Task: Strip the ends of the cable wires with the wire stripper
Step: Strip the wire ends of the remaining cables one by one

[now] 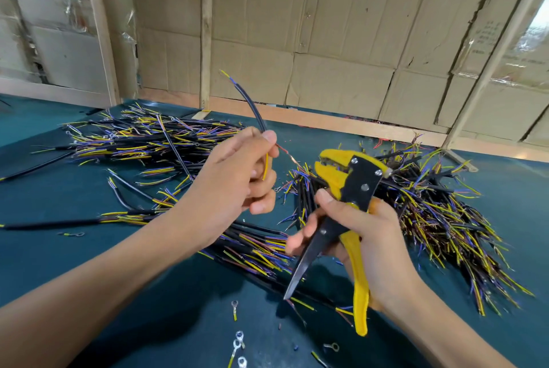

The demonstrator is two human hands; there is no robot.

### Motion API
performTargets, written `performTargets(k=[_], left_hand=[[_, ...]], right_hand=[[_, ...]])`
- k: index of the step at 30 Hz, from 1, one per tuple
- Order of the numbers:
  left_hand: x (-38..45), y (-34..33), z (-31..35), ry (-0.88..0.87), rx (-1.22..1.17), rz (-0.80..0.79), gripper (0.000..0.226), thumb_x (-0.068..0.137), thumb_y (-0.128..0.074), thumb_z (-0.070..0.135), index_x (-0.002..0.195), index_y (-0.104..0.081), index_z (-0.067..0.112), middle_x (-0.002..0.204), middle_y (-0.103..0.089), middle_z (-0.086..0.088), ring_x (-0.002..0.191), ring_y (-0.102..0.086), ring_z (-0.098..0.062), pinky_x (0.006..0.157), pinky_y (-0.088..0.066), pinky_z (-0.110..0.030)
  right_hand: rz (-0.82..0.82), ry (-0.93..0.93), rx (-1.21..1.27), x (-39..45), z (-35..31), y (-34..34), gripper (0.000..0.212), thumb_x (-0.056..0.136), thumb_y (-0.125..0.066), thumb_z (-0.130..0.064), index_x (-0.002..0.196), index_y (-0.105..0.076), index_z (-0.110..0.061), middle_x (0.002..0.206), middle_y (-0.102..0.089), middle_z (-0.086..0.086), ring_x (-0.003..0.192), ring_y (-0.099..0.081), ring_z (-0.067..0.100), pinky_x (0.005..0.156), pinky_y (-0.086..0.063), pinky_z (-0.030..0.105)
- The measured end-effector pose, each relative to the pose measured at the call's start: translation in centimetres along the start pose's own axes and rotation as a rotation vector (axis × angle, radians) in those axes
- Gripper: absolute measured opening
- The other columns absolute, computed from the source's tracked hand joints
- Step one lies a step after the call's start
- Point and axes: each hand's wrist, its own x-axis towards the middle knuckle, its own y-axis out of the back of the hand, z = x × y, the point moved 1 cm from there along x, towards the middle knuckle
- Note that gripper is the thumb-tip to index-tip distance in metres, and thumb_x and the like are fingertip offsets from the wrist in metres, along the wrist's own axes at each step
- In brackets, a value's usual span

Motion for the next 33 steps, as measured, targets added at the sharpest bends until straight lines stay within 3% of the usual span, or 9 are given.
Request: performTargets(k=[3, 6, 9, 11, 14, 19, 23, 27, 33], left_hand=[[-0.3, -0.2, 0.1, -0.016, -0.06, -0.012, 0.027, 0.103, -0.048, 0.023, 0.079, -0.051, 0.011, 0.054, -0.022, 0.005, 0.043, -0.017, -0.011, 0.043, -0.026, -0.021], [-0.3, -0.2, 0.2, -0.044, -0.052, 0.012, 0.025, 0.102, -0.049, 0.024, 0.081, -0.051, 0.011, 0.059, -0.016, 0.002, 0.045, -0.015, -0.012, 0.044, -0.025, -0.022], [-0.3, 0.0, 0.4, -0.084, -0.022, 0.053, 0.022, 0.104, -0.048, 0.023, 0.087, -0.05, 0.009, 0.063, -0.011, -0.002, 0.047, -0.012, -0.013, 0.043, -0.025, -0.022], [-0.2, 0.1, 0.4, -0.102, -0.018, 0.07, 0.02, 0.104, -0.047, 0.022, 0.091, -0.05, 0.007, 0.063, -0.01, -0.003, 0.047, -0.011, -0.013, 0.043, -0.025, -0.022], [-0.3, 0.1, 0.4, -0.111, -0.047, 0.057, 0.019, 0.104, -0.047, 0.022, 0.092, -0.051, 0.008, 0.061, -0.012, 0.0, 0.047, -0.012, -0.012, 0.043, -0.025, -0.021], [-0.6, -0.2, 0.4, -0.091, -0.168, -0.045, 0.018, 0.1, -0.052, 0.025, 0.094, -0.054, 0.008, 0.061, -0.011, 0.001, 0.046, -0.013, -0.011, 0.041, -0.027, -0.021], [-1.0, -0.6, 0.3, -0.089, -0.23, -0.112, 0.019, 0.1, -0.051, 0.025, 0.094, -0.054, 0.007, 0.06, -0.012, 0.001, 0.044, -0.016, -0.01, 0.04, -0.029, -0.02], [-1.1, -1.0, 0.1, -0.107, -0.18, -0.095, 0.019, 0.099, -0.051, 0.024, 0.091, -0.053, 0.007, 0.058, -0.015, 0.002, 0.045, -0.014, -0.011, 0.041, -0.027, -0.019], [-1.4, -1.4, -0.9, -0.152, 0.07, 0.0, 0.036, 0.102, -0.049, 0.023, 0.067, -0.054, 0.025, 0.056, -0.017, 0.0, 0.047, -0.015, -0.016, 0.041, -0.022, -0.022]], right_hand=[[-0.038, -0.155, 0.17, 0.0, 0.4, -0.4, 0.021, 0.072, -0.068, -0.018, 0.085, -0.062, -0.004, 0.068, -0.057, 0.025, 0.06, -0.063, 0.041, 0.06, -0.057, 0.055], [-0.115, -0.218, 0.332, 0.2, 0.2, -0.1, 0.042, 0.063, -0.061, -0.009, 0.105, -0.062, -0.002, 0.091, -0.061, 0.023, 0.078, -0.064, 0.036, 0.067, -0.058, 0.052], [-0.169, -0.138, 0.372, 0.5, -0.1, 0.2, 0.045, 0.087, -0.064, -0.011, 0.131, -0.058, -0.003, 0.117, -0.065, 0.025, 0.108, -0.066, 0.043, 0.083, -0.057, 0.051], [-0.232, -0.107, 0.386, 0.5, -0.2, 0.1, 0.043, 0.1, -0.058, -0.026, 0.142, -0.052, -0.017, 0.118, -0.065, 0.023, 0.114, -0.062, 0.052, 0.093, -0.052, 0.061], [-0.262, -0.08, 0.3, 0.1, -0.2, -0.1, 0.037, 0.1, -0.057, -0.035, 0.136, -0.055, -0.025, 0.1, -0.062, 0.022, 0.095, -0.065, 0.05, 0.088, -0.048, 0.072], [-0.227, -0.08, 0.18, -0.7, 0.3, -1.4, 0.036, 0.089, -0.066, -0.031, 0.112, -0.057, -0.005, 0.092, -0.064, 0.027, 0.072, -0.065, 0.043, 0.076, -0.051, 0.07], [-0.259, -0.164, 0.224, -0.8, 0.3, -1.7, 0.051, 0.088, -0.065, -0.031, 0.113, -0.059, 0.013, 0.088, -0.068, 0.025, 0.068, -0.067, 0.039, 0.071, -0.056, 0.06], [-0.265, -0.171, 0.207, -1.0, 0.3, -1.7, 0.033, 0.087, -0.064, -0.031, 0.095, -0.072, 0.0, 0.091, -0.067, 0.032, 0.069, -0.067, 0.04, 0.071, -0.056, 0.058], [-0.322, -0.12, 0.226, -1.0, 0.4, -1.6, 0.036, 0.082, -0.077, -0.033, 0.094, -0.071, 0.0, 0.085, -0.067, 0.029, 0.071, -0.067, 0.042, 0.071, -0.056, 0.055]])
